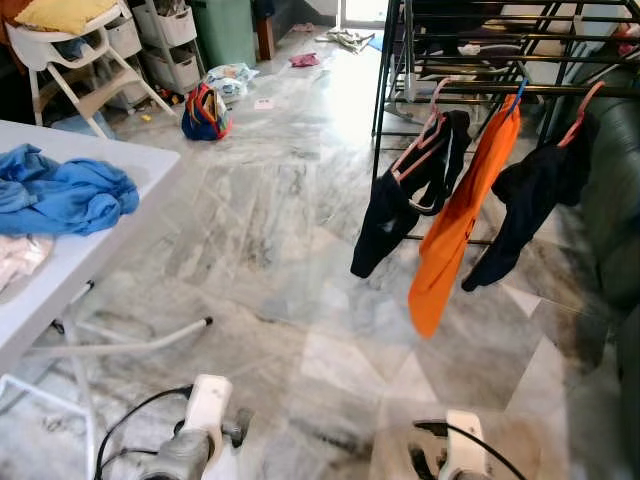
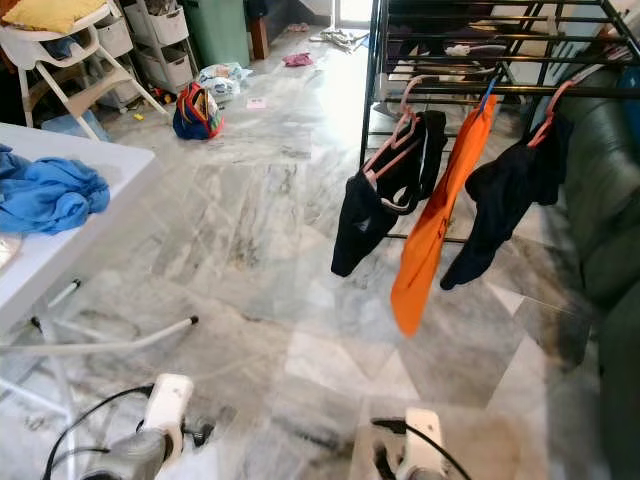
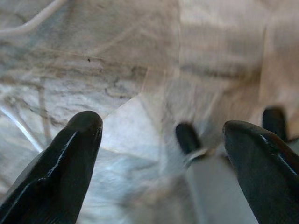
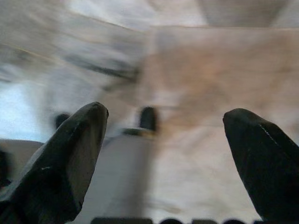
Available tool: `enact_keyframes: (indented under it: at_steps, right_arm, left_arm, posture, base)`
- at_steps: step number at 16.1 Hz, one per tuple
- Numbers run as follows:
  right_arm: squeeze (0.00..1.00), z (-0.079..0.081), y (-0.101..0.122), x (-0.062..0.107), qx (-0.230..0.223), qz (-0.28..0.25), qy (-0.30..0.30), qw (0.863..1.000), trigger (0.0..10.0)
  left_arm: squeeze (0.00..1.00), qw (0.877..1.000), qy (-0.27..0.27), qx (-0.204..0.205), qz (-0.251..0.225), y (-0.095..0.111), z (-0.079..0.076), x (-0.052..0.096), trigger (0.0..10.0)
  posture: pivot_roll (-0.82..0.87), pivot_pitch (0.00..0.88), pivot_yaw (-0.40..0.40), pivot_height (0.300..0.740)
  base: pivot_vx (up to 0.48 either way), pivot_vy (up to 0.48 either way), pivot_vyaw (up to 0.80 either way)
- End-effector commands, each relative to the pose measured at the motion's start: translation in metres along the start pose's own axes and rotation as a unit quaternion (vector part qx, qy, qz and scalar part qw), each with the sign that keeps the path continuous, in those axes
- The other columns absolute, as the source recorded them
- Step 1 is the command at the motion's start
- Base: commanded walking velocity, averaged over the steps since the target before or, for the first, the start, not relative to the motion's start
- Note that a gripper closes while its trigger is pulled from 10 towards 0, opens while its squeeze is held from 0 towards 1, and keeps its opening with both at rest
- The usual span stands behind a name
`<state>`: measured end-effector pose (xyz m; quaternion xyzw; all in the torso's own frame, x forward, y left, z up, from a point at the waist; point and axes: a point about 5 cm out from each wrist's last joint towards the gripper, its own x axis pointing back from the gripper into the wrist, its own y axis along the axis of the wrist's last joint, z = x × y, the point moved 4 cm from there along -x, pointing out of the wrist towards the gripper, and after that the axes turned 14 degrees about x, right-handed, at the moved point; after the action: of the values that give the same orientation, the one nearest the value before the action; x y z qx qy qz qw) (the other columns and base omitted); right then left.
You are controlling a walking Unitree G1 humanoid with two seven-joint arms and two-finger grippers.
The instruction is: Hang hanger
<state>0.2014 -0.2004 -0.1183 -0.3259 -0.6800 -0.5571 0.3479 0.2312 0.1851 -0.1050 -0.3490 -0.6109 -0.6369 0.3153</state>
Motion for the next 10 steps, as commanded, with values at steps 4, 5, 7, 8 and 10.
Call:
enact_keyframes:
  at_steps: [4,5,7,8,10]
  right_arm:
    - [0.00,0.003,-0.002,0.000,0.026,0.010,0.008,1.000,10.0]
    - [0.00,0.003,-0.002,0.000,0.028,0.011,0.009,1.000,10.0]
    - [0.00,0.004,-0.004,0.000,0.029,0.015,0.012,0.999,10.0]
    - [0.00,0.004,-0.004,0.000,0.029,0.012,0.016,0.999,10.0]
    - [0.00,0.003,0.009,-0.001,-0.003,-0.018,0.025,1.000,10.0]
  left_arm:
    - [0.00,0.998,0.010,-0.035,0.044,-0.029,0.014,0.005,10.0]
    - [0.00,0.998,0.011,-0.035,0.043,-0.028,0.014,0.005,10.0]
    - [0.00,0.998,0.014,-0.046,0.040,-0.027,0.015,0.005,10.0]
    - [0.00,0.998,0.022,-0.055,0.034,-0.024,0.018,0.005,10.0]
    - [0.00,0.997,0.039,-0.069,0.007,-0.006,0.019,0.003,10.0]
  posture:
    - [0.00,0.033,-0.010,0.740]
    - [0.00,0.040,-0.012,0.740]
    - [0.00,0.037,-0.014,0.740]
    - [0.01,0.038,-0.014,0.740]
    - [0.01,0.044,-0.013,0.740]
  base:
    - [0.000,0.000,0.00]
    - [0.000,0.000,0.00]
    - [0.000,0.000,0.00]
    - [0.000,0.000,0.00]
    - [0.000,0.000,0.00]
